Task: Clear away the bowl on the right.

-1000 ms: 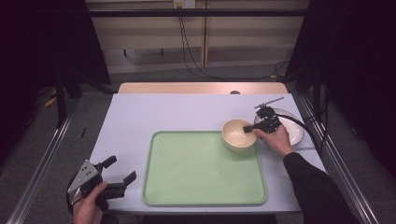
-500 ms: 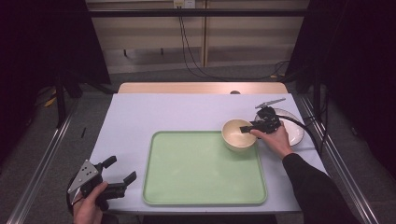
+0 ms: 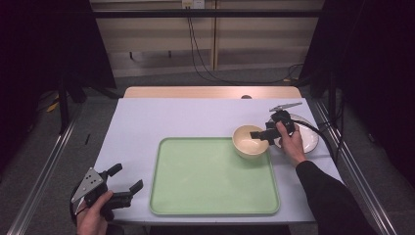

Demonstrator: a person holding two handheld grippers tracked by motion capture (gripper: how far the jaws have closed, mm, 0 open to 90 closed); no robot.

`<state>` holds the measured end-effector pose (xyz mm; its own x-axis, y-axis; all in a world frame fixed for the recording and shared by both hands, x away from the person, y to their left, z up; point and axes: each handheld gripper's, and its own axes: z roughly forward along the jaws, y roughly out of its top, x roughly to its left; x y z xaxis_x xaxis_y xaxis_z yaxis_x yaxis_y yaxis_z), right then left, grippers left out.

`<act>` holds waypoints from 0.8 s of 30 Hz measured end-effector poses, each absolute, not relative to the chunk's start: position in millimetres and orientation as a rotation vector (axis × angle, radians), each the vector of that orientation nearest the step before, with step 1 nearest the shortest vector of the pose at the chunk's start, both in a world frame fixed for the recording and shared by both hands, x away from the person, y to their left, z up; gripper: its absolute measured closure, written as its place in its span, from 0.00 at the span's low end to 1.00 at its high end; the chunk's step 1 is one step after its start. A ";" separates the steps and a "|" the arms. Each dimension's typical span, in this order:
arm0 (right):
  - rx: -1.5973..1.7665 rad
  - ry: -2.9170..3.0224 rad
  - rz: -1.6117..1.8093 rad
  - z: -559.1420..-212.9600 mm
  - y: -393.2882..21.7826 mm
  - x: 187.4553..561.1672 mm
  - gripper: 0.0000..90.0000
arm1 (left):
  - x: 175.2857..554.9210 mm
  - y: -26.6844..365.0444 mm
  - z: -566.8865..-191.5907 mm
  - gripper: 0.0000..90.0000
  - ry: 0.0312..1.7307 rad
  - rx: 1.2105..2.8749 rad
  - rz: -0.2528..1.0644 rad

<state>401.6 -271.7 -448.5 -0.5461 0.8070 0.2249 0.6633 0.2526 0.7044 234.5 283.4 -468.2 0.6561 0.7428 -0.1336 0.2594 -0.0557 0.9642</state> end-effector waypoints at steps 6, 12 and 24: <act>1.358 2.256 1.213 -446.8 -272.1 399.0 0.03 | 234.6 283.0 -468.3 0.00 0.842 1.616 0.474; 1.297 2.199 1.247 -444.1 -272.8 393.3 0.03 | 234.6 283.1 -468.4 0.00 0.841 1.616 0.472; 1.203 2.112 1.286 -433.6 -282.7 372.3 0.03 | 234.1 282.7 -468.0 0.00 0.846 1.620 0.480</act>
<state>372.3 -282.7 -433.6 -0.5560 0.8251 0.1003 0.4680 0.2110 0.8582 234.1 282.7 -468.0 0.6517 0.7455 -0.1393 0.2629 -0.0498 0.9635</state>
